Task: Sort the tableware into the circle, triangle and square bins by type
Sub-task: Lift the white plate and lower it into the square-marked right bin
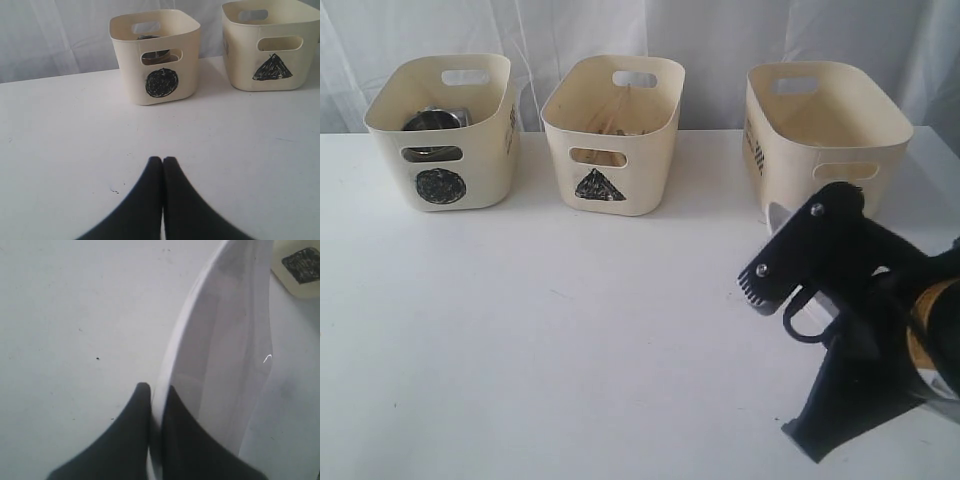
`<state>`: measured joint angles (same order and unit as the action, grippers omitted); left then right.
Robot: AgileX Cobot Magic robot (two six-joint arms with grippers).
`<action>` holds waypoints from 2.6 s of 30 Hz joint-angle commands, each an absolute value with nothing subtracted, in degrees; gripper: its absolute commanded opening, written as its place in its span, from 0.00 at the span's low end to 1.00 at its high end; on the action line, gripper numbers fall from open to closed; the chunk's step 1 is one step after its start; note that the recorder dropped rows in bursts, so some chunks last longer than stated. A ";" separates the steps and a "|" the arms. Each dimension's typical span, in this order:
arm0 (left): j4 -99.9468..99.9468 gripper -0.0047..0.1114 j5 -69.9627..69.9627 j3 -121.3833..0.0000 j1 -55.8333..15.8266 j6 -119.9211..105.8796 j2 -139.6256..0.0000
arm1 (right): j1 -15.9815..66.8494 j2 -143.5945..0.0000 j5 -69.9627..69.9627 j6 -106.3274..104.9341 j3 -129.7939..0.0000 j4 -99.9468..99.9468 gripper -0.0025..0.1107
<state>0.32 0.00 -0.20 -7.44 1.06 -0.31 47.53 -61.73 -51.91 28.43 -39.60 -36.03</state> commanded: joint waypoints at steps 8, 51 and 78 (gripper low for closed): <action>0.75 0.04 0.00 0.00 -7.57 1.09 0.00 | 47.01 -48.49 -41.73 28.74 -47.69 -40.67 0.02; 0.75 0.04 0.00 0.00 -7.57 1.09 0.00 | 8.45 -92.04 -1.35 20.13 -82.91 -30.30 0.02; 0.75 0.04 0.00 0.00 -7.57 1.09 0.00 | 4.72 -108.79 3.16 18.19 -88.68 -31.48 0.02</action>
